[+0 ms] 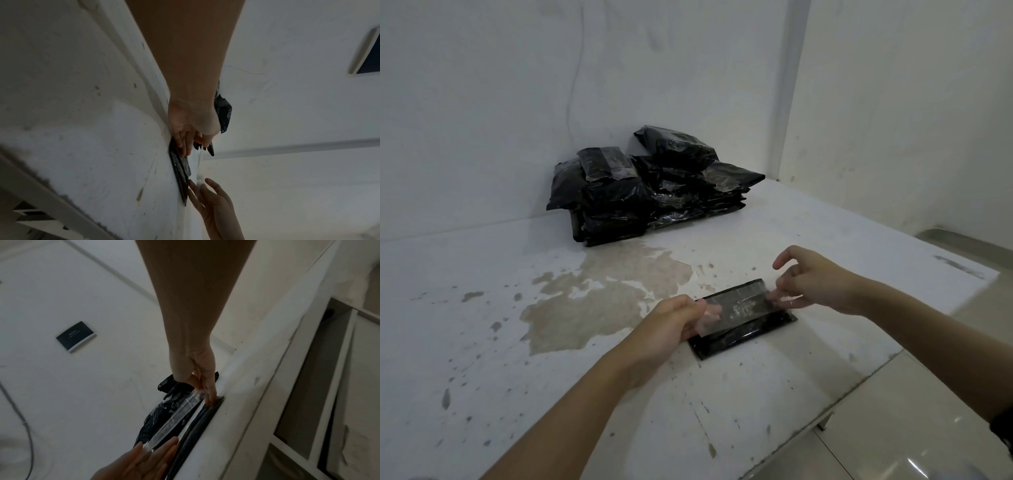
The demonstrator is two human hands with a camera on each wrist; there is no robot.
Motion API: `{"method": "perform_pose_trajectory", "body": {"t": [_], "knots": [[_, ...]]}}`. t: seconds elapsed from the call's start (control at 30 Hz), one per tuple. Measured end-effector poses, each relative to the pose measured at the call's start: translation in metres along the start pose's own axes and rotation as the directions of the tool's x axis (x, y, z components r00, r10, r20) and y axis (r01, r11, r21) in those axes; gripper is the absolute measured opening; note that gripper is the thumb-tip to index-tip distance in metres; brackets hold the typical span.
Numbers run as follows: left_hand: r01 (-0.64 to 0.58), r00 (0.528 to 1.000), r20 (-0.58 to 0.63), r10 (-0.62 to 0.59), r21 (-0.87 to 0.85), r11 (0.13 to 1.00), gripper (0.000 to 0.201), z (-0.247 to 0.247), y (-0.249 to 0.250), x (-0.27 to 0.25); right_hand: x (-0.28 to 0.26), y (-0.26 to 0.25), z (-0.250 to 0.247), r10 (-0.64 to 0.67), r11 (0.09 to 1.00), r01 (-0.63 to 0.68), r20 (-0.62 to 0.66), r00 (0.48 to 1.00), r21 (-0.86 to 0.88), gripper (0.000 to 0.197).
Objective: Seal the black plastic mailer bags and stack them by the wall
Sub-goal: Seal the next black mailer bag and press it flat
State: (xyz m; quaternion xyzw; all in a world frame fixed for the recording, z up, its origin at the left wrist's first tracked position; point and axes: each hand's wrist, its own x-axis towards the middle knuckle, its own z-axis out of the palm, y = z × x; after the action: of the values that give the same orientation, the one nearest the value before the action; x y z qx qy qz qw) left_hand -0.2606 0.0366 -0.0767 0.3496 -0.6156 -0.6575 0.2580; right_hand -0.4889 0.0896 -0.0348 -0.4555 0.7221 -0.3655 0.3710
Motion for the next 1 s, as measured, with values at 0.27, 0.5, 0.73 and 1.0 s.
{"method": "perform_pose_trajectory", "body": {"t": [0.27, 0.5, 0.73, 1.0], "knots": [[-0.011, 0.986, -0.167, 0.029, 0.107, 0.994, 0.022, -0.003, 0.0, -0.002, -0.002, 0.011, -0.001, 0.044, 0.994, -0.04, -0.04, 0.998, 0.101, 0.031], [0.059, 0.959, -0.284, -0.007, 0.175, 0.983, 0.023, -0.006, -0.001, -0.001, -0.004, 0.018, 0.003, -0.018, 1.0, 0.019, -0.092, 0.996, 0.006, 0.038], [0.033, 0.917, -0.385, 0.104, 0.333, 0.942, 0.024, 0.006, -0.003, -0.001, -0.003, 0.032, 0.013, -0.102, 0.995, 0.096, -0.236, 0.967, -0.034, 0.039], [-0.037, 0.875, -0.391, 0.287, 0.536, 0.843, 0.018, 0.014, -0.009, 0.001, -0.003, 0.049, 0.025, -0.338, 0.938, 0.285, -0.333, 0.88, -0.199, 0.029]]}}
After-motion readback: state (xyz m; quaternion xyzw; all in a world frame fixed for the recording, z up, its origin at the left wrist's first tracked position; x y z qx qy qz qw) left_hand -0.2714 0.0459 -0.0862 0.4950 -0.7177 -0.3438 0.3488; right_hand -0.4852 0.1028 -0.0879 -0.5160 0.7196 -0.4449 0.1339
